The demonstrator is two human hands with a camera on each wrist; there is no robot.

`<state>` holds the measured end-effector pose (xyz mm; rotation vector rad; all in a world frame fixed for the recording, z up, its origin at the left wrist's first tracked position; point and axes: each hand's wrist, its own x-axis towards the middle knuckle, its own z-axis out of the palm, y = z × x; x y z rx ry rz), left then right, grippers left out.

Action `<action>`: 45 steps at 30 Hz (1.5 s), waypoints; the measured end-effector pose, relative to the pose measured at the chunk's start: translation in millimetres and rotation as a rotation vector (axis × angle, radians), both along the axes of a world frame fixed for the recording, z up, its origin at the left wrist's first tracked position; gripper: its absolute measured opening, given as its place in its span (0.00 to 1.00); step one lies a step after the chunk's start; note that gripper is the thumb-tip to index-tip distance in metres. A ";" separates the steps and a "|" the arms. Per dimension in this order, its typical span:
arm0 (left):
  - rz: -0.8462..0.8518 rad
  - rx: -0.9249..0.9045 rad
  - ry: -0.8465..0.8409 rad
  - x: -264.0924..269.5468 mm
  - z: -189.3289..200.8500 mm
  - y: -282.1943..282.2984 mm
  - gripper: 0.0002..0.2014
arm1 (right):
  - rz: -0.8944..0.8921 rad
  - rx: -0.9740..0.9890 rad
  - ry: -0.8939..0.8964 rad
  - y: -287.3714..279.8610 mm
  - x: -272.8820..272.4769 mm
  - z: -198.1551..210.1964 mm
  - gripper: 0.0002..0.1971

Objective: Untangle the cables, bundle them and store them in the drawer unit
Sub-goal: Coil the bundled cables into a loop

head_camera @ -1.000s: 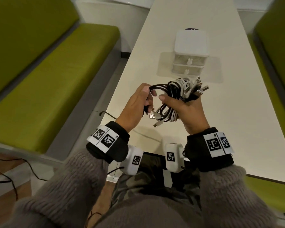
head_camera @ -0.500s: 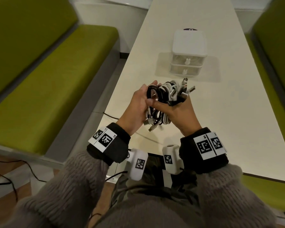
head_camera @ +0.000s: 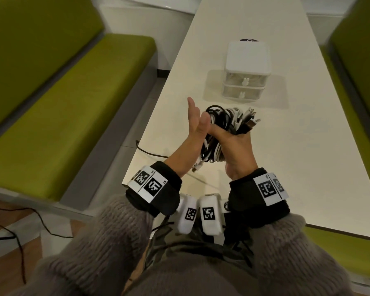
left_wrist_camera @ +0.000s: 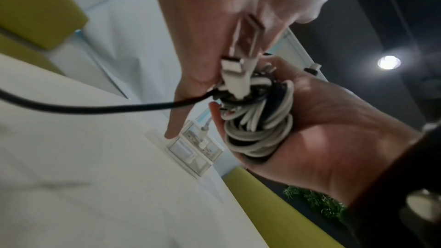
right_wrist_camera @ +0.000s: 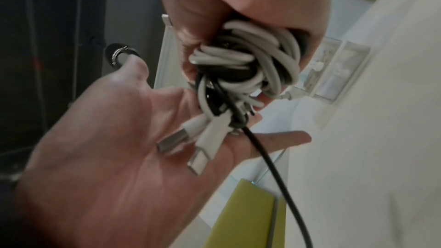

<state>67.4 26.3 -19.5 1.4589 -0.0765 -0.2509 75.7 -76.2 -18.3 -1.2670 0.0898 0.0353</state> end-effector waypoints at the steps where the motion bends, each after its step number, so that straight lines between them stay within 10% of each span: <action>1: -0.005 0.029 -0.015 -0.2 -1.4 0.7 0.51 | -0.014 0.018 0.017 -0.8 -0.6 -0.9 0.11; 6: -0.247 0.399 -0.075 -5.3 -3.5 20.2 0.22 | -0.080 0.009 0.055 -14.8 4.9 -1.6 0.07; 13: -0.287 0.854 -0.118 -11.6 -37.0 83.3 0.18 | -0.178 0.152 0.055 -55.5 18.4 8.4 0.07; 23: 0.235 -0.155 -0.009 -3.2 3.5 91.7 0.10 | -0.118 -0.131 0.023 -50.9 11.4 -4.4 0.09; 32: 0.110 0.307 -0.198 6.7 14.8 48.1 0.12 | 0.081 -0.248 -0.085 -27.2 3.3 -7.2 0.08; 45: 0.007 -0.056 -0.024 0.6 1.5 26.9 0.09 | 0.183 -0.226 -0.130 -14.6 6.7 -4.1 0.08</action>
